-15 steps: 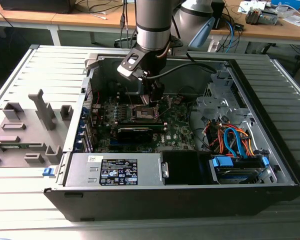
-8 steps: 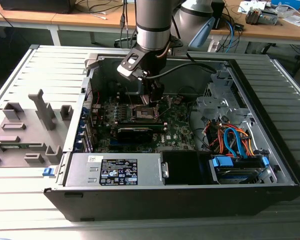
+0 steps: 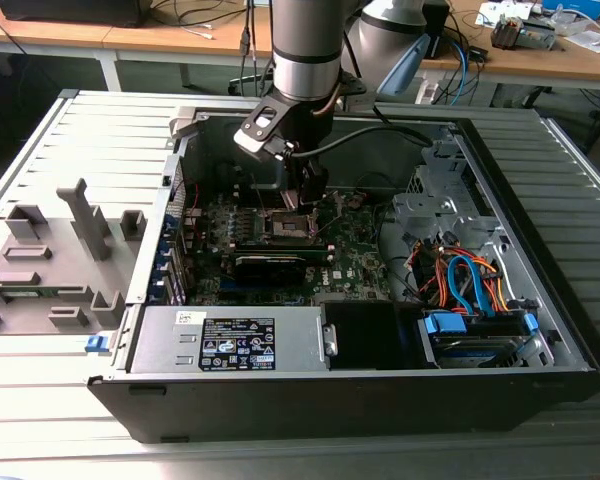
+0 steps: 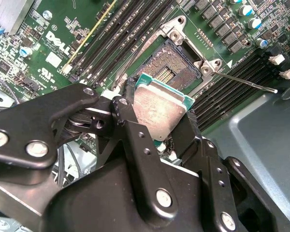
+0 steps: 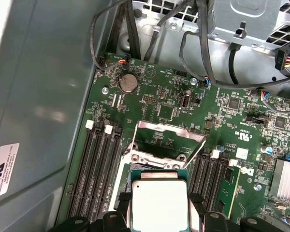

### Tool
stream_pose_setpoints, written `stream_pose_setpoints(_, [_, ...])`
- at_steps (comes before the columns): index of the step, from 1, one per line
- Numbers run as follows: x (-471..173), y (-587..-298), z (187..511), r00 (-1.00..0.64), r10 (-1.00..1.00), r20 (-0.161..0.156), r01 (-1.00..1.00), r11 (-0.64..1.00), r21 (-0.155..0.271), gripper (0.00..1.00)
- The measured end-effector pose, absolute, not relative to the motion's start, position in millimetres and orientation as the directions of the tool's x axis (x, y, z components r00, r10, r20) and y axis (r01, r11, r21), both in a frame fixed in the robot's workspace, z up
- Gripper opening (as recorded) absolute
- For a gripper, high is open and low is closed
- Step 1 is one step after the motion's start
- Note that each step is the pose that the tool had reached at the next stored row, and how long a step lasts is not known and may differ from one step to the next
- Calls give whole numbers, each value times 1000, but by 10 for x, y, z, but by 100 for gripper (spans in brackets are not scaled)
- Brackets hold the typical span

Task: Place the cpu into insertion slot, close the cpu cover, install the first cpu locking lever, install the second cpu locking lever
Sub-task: 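Place the cpu into insertion slot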

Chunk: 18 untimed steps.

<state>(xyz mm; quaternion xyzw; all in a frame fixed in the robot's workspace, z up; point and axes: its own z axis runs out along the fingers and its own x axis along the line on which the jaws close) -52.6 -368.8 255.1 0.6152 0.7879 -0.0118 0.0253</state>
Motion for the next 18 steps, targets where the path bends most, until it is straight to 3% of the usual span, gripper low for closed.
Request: stream_pose_setpoints(18, [-526,-3688,2551,-226,972,-61,974,227,11,55])
